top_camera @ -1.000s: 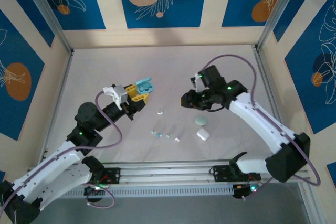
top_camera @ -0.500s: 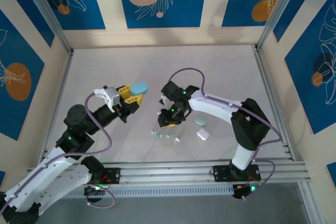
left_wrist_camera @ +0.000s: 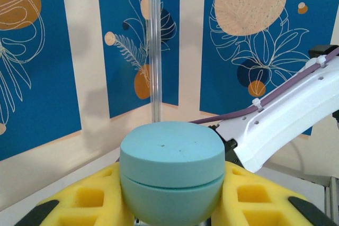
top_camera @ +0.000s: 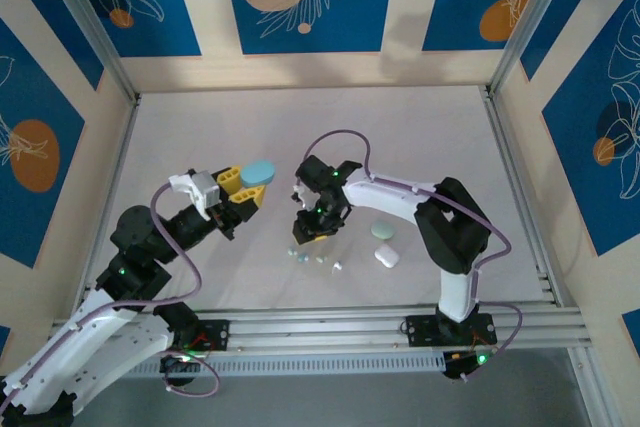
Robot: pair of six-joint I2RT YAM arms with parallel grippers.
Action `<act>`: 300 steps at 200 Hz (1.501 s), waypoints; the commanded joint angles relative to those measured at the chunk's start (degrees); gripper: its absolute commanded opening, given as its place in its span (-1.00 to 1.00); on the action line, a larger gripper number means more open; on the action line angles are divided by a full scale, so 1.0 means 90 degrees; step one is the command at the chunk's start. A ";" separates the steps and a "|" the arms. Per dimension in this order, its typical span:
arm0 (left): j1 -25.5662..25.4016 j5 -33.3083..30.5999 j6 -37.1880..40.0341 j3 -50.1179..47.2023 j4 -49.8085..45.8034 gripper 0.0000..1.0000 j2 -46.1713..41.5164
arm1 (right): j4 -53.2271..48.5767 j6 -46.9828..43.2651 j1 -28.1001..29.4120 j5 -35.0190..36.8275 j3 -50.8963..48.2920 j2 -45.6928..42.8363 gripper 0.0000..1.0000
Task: Insert the wireless bluetooth earbuds into the charging case
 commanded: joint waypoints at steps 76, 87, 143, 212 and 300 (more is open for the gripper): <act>-0.0039 -0.0090 0.0082 0.0208 0.0054 -0.40 0.0063 | 0.0153 -0.0386 0.0185 -0.0602 0.0228 0.0702 -0.20; -0.0038 -0.0079 0.0088 0.0208 0.0069 -0.40 0.0088 | 0.0100 -0.0412 0.0207 -0.0600 0.0245 0.0759 -0.20; -0.0030 -0.0060 0.0070 0.0179 0.0181 -0.40 0.0190 | 0.0045 -0.0496 0.0356 -0.0716 0.0090 0.0823 -0.23; -0.0041 -0.0089 0.0065 0.0179 0.0176 -0.39 0.0186 | -0.0094 -0.0362 0.0573 -0.0631 -0.0109 0.0657 -0.23; -0.0043 -0.0050 0.0019 0.0208 0.0235 -0.39 0.0262 | -0.0435 -0.0418 0.0595 -0.0082 0.0032 0.0744 -0.22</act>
